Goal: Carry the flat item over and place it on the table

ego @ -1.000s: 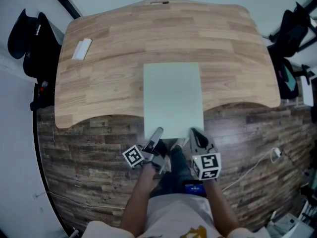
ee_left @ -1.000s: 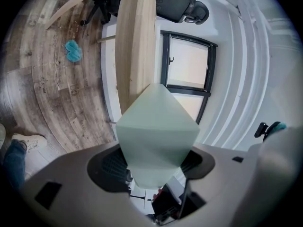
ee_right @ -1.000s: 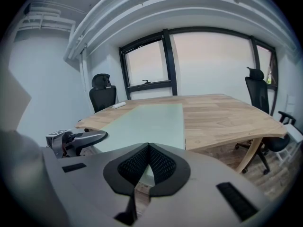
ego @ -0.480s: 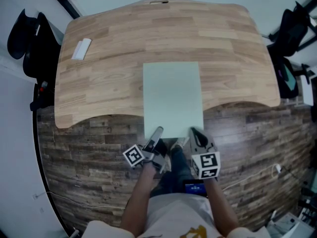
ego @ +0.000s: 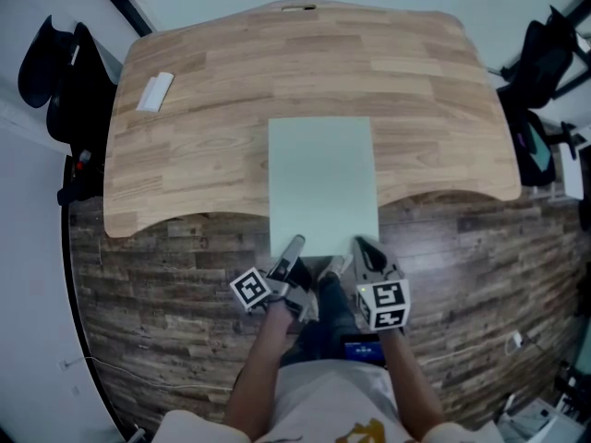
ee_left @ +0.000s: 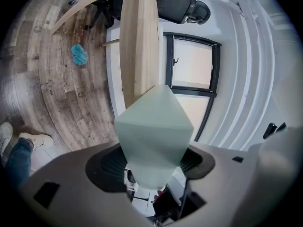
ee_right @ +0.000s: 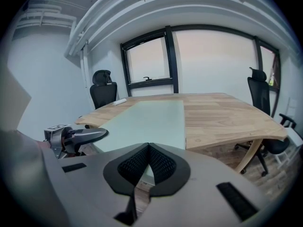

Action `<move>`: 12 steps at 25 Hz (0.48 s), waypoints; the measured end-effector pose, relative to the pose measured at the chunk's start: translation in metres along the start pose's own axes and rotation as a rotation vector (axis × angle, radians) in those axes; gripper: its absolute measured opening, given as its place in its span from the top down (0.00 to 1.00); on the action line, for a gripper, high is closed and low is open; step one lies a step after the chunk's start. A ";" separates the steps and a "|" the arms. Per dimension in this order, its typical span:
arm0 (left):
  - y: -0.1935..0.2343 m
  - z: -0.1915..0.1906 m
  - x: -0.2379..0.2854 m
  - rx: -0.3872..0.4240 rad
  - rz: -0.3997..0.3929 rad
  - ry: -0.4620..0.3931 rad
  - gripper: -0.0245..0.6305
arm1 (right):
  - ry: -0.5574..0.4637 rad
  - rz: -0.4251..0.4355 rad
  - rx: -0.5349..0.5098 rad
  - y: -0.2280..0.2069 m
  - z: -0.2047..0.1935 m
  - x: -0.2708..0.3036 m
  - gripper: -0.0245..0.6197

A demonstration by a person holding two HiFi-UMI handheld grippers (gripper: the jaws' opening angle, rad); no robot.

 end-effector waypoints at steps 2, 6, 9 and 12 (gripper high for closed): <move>0.000 0.000 0.000 -0.005 0.003 -0.001 0.52 | 0.001 0.001 0.019 -0.001 -0.001 0.001 0.97; -0.002 -0.001 0.000 -0.011 0.005 -0.001 0.52 | 0.005 0.005 0.014 0.000 0.003 0.002 0.97; -0.003 -0.002 0.000 -0.010 0.010 0.003 0.52 | 0.011 -0.003 0.005 -0.001 0.004 0.001 0.97; -0.002 -0.004 -0.002 -0.002 0.028 0.012 0.51 | -0.001 -0.009 -0.005 -0.002 0.007 0.002 0.97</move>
Point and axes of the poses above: the fingertips, and each gripper's own axes: x forward along the fingers, y to its left, z out of its top, the point moved 3 cm from there along -x, backward along the fingers, and after that the axes turned 4 degrees about -y, right-handed, at the moved point
